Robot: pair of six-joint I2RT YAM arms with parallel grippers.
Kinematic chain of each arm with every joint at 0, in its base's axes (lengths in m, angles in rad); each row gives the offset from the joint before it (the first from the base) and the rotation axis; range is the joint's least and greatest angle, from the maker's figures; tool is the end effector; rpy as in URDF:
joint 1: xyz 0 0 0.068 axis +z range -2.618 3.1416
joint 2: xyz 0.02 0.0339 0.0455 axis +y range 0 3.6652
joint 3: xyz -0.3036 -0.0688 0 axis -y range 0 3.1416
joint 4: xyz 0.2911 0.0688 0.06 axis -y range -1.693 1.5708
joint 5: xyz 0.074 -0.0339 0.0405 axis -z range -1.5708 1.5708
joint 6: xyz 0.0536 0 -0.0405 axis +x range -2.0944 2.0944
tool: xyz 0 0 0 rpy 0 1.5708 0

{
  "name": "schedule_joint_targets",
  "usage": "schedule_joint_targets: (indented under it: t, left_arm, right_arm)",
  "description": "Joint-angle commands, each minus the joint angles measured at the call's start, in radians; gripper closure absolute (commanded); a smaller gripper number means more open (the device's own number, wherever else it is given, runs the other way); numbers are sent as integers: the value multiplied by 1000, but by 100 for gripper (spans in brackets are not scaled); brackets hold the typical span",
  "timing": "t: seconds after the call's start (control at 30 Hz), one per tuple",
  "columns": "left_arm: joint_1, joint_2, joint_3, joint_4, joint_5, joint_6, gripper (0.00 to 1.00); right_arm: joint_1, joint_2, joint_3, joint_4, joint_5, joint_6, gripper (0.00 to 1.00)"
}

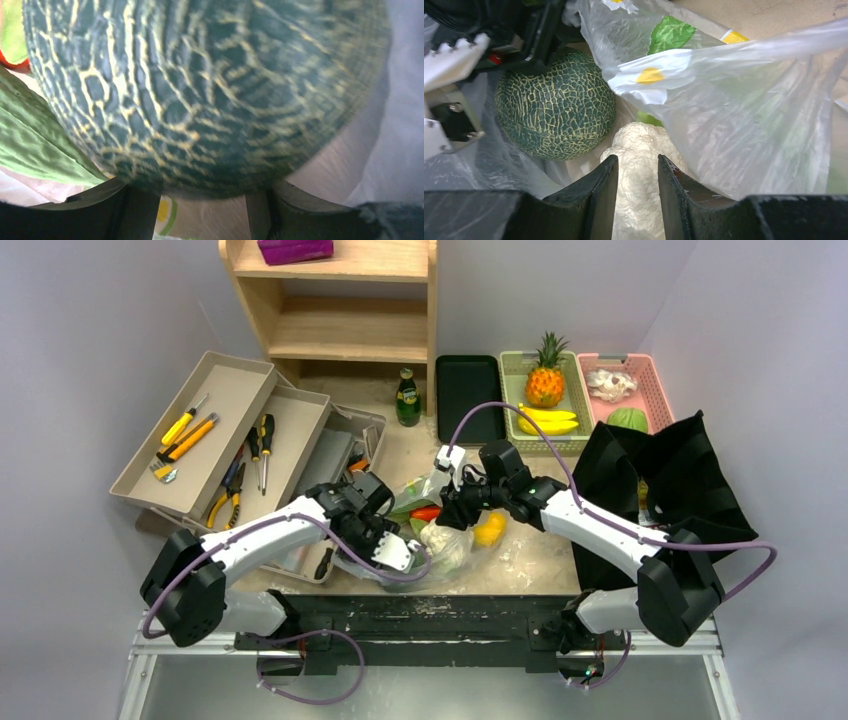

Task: Untie the knot of the grocery bags and take out the mixed food
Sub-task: Pick up the fake fruit from the takeout bag.

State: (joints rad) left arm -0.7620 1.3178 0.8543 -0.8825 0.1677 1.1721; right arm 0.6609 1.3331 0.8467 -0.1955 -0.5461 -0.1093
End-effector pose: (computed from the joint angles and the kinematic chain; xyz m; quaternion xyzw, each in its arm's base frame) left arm 0.1816 -0.1856 0.2073 0.8205 0.5544 -0.0587 0.1264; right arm 0.2410 0.2226 0.2500 -0.4340 0.7622 0.3470 0.3321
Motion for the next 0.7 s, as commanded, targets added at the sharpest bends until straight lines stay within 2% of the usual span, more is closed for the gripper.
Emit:
schedule_joint_targets:
  t: [0.0,0.27,0.33,0.5,0.67]
  left_arm:
    - [-2,43,-36,146,-67,-3,42]
    - [-2,137,-83,321,-125,-32,41]
    - [-2,122,-86,350,-108,-52,38]
    - [-2,54,-13,274,-38,-88,32]
    - [-1,187,56,222,-94,-102,30]
  right_arm:
    - [3,-40,-8,13,-14,-13,66]
    - [2,-32,0,14,-18,-22,66]
    - [3,-35,2,8,-24,-27,66]
    - [3,-46,-5,-4,-26,-42,65]
    - [2,-39,-3,0,-34,-44,66]
